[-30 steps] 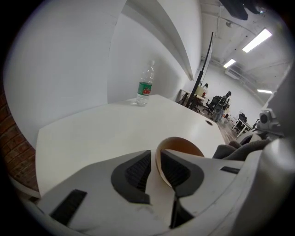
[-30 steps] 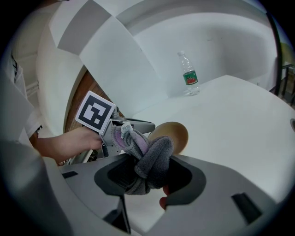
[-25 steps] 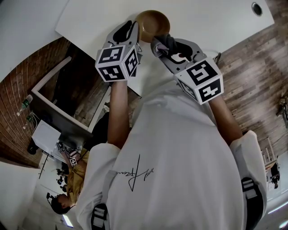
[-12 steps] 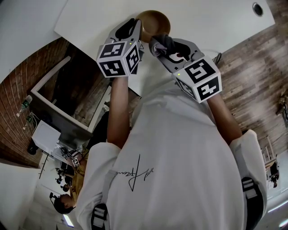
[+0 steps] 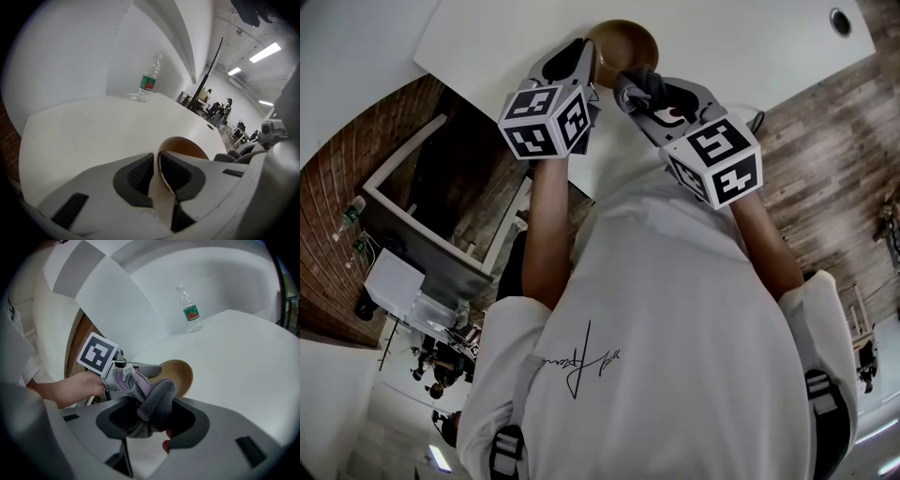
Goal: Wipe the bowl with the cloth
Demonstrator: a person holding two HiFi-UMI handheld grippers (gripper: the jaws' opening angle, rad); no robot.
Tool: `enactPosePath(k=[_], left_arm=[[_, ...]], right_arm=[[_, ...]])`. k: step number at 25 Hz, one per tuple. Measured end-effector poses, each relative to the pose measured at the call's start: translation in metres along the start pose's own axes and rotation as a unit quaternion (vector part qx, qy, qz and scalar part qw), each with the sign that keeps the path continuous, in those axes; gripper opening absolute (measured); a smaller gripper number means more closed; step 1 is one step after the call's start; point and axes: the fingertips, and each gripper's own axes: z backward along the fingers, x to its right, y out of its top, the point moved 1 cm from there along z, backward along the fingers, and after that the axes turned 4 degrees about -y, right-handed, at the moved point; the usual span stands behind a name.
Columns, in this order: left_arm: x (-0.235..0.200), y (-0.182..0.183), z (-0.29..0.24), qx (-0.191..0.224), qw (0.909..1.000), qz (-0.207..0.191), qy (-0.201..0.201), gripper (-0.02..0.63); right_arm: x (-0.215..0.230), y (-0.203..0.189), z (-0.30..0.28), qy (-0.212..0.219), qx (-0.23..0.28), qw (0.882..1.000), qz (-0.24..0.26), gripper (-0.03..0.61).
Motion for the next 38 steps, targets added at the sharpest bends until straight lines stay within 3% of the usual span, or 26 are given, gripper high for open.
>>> enactPosePath(k=[6,38], left_arm=[[0.003,-0.001,-0.003,0.000,1.0000,-0.002,-0.001,0.029],[0.002,-0.004,-0.003,-0.005,0.9996,-0.023,0.014,0.034]], right_arm=[[0.000,0.000,-0.001,0.001,0.001,1.000,-0.001,0.183],[0.018,-0.003,0.009,-0.009,-0.001,1.000,0.017,0.183]])
